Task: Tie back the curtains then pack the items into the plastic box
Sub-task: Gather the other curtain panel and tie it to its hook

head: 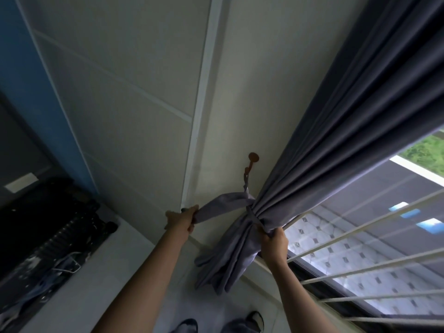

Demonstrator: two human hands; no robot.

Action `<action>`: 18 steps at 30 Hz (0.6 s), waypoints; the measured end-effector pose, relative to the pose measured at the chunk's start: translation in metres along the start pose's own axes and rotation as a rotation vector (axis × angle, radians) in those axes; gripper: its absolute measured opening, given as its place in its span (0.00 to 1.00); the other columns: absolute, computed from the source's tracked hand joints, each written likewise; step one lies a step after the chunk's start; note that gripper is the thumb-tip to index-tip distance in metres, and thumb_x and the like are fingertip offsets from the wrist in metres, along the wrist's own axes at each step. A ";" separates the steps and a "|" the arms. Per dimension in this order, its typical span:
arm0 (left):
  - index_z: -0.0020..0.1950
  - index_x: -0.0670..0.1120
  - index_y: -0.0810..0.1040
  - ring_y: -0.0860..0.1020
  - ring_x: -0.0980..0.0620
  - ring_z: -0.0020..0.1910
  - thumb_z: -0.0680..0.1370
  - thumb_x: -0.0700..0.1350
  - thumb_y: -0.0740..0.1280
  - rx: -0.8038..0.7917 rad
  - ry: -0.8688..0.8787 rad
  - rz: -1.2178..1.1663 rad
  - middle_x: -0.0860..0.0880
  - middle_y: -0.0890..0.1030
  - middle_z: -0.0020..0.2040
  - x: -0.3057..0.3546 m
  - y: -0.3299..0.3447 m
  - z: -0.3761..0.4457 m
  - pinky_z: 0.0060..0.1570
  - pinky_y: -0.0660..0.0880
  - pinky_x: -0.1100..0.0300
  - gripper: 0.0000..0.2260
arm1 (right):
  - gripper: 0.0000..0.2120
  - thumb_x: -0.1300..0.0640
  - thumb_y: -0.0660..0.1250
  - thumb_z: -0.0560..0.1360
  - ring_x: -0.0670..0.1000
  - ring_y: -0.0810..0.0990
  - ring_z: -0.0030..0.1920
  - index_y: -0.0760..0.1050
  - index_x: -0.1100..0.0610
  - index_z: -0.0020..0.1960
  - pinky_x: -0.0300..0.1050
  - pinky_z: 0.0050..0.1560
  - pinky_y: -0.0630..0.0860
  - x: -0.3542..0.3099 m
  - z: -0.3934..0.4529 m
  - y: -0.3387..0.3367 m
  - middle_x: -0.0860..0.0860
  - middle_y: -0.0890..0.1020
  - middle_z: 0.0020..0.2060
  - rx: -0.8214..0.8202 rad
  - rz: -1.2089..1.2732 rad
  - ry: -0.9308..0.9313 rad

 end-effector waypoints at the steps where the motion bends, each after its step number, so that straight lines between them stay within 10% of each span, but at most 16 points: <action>1: 0.67 0.37 0.67 0.75 0.47 0.32 0.66 0.50 0.78 -0.021 -0.005 0.067 0.35 0.75 0.61 -0.006 0.001 0.003 0.19 0.69 0.66 0.36 | 0.11 0.55 0.70 0.75 0.55 0.75 0.39 0.74 0.63 0.46 0.46 0.34 0.64 0.000 0.000 -0.001 0.53 0.78 0.37 -0.006 -0.004 0.004; 5: 0.71 0.38 0.65 0.83 0.42 0.42 0.73 0.64 0.66 -0.103 -0.012 0.340 0.38 0.74 0.66 -0.009 0.009 -0.004 0.20 0.72 0.63 0.37 | 0.11 0.54 0.70 0.74 0.55 0.77 0.40 0.73 0.62 0.45 0.45 0.35 0.65 0.001 0.001 -0.005 0.54 0.79 0.37 -0.018 -0.010 0.015; 7: 0.77 0.42 0.52 0.73 0.36 0.63 0.74 0.67 0.59 -0.052 0.067 0.571 0.38 0.61 0.74 -0.006 0.012 -0.010 0.47 0.79 0.49 0.41 | 0.13 0.53 0.70 0.74 0.56 0.77 0.40 0.74 0.63 0.45 0.45 0.37 0.66 0.002 0.001 -0.006 0.55 0.79 0.37 -0.024 -0.019 0.022; 9: 0.78 0.44 0.43 0.59 0.35 0.73 0.77 0.66 0.56 0.028 0.254 0.860 0.38 0.51 0.77 -0.005 0.017 -0.021 0.68 0.63 0.40 0.40 | 0.13 0.53 0.70 0.75 0.56 0.77 0.40 0.75 0.64 0.45 0.46 0.37 0.67 0.001 0.000 -0.005 0.55 0.79 0.37 -0.029 -0.027 0.013; 12: 0.78 0.49 0.44 0.45 0.36 0.76 0.77 0.58 0.62 0.144 0.762 1.113 0.39 0.44 0.78 0.004 0.036 -0.055 0.71 0.51 0.36 0.37 | 0.14 0.54 0.70 0.75 0.56 0.75 0.38 0.75 0.66 0.45 0.46 0.37 0.67 -0.003 -0.003 -0.004 0.54 0.78 0.36 -0.023 -0.030 -0.013; 18: 0.73 0.47 0.63 0.62 0.40 0.73 0.75 0.52 0.63 -0.067 1.495 1.126 0.45 0.70 0.71 0.013 0.084 -0.097 0.69 0.55 0.35 0.28 | 0.12 0.55 0.69 0.75 0.55 0.73 0.36 0.74 0.64 0.43 0.36 0.29 0.62 -0.002 -0.004 -0.003 0.51 0.75 0.34 0.002 -0.024 -0.004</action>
Point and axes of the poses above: each hand's wrist, its own z-axis towards the middle knuckle, its own y-axis out of the palm, x = y × z, the point moved 4 cm from there along z, towards the middle knuckle
